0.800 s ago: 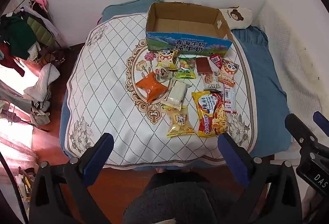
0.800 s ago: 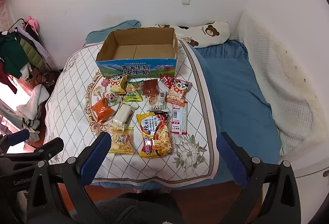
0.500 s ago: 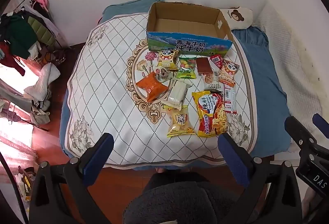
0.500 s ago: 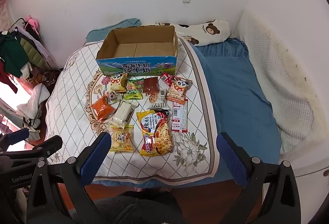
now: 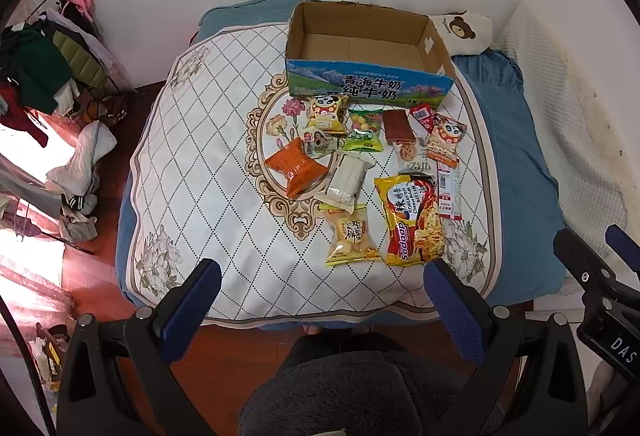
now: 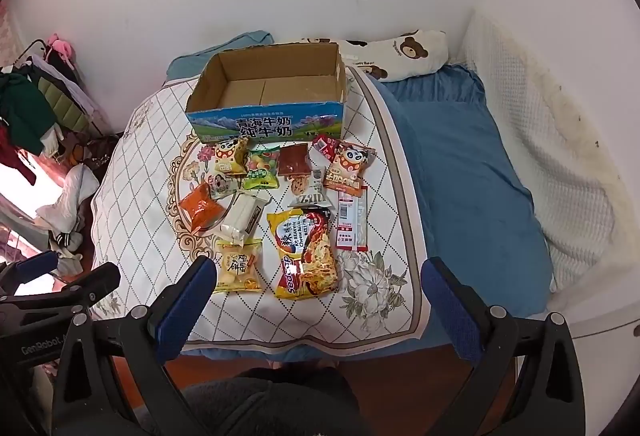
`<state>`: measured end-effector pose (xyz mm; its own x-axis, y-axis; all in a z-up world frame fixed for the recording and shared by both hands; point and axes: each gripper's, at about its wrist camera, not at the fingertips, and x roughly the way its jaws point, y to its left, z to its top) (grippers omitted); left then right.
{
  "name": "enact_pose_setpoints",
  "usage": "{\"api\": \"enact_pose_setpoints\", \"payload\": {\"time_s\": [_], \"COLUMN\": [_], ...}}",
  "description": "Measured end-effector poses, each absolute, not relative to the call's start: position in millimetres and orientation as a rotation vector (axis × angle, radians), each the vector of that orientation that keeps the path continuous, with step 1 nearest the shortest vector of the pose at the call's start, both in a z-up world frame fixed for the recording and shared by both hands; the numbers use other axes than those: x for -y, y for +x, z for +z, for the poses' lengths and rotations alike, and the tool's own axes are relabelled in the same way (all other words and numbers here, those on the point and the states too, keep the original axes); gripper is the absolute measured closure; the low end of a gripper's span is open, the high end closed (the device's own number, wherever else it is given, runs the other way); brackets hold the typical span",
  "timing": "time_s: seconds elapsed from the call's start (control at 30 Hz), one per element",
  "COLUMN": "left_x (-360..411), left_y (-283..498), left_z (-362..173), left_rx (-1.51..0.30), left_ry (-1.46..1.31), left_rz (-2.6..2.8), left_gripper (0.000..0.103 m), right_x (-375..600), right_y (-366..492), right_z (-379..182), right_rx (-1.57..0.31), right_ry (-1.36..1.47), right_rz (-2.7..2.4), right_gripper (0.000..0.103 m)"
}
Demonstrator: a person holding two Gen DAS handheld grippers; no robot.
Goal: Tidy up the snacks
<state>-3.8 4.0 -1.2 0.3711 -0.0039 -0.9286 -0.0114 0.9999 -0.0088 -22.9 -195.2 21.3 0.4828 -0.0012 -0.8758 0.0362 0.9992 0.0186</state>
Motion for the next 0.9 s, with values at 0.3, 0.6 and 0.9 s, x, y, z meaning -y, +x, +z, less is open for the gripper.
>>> {"api": "enact_pose_setpoints", "payload": {"time_s": [0.3,0.6,0.9], "left_x": [-7,-9,-15], "left_y": [1,3,-1], "left_z": [-9,-9,-3], "left_rx": [-1.209,-1.202,-1.191], "left_ry": [-0.021,-0.028,-0.035], "left_rz": [0.001,0.002,0.005], "left_gripper": [0.000,0.000,0.000], "right_x": [194,190,186], "right_y": [-23,-20,-21], "right_z": [19,21,24], "right_rx": [-1.072,-1.076,-1.060], "right_ry": [0.043,0.040,0.038], "right_rz": [-0.018,-0.018,-0.014], "right_gripper": [0.000,0.000,0.000]}}
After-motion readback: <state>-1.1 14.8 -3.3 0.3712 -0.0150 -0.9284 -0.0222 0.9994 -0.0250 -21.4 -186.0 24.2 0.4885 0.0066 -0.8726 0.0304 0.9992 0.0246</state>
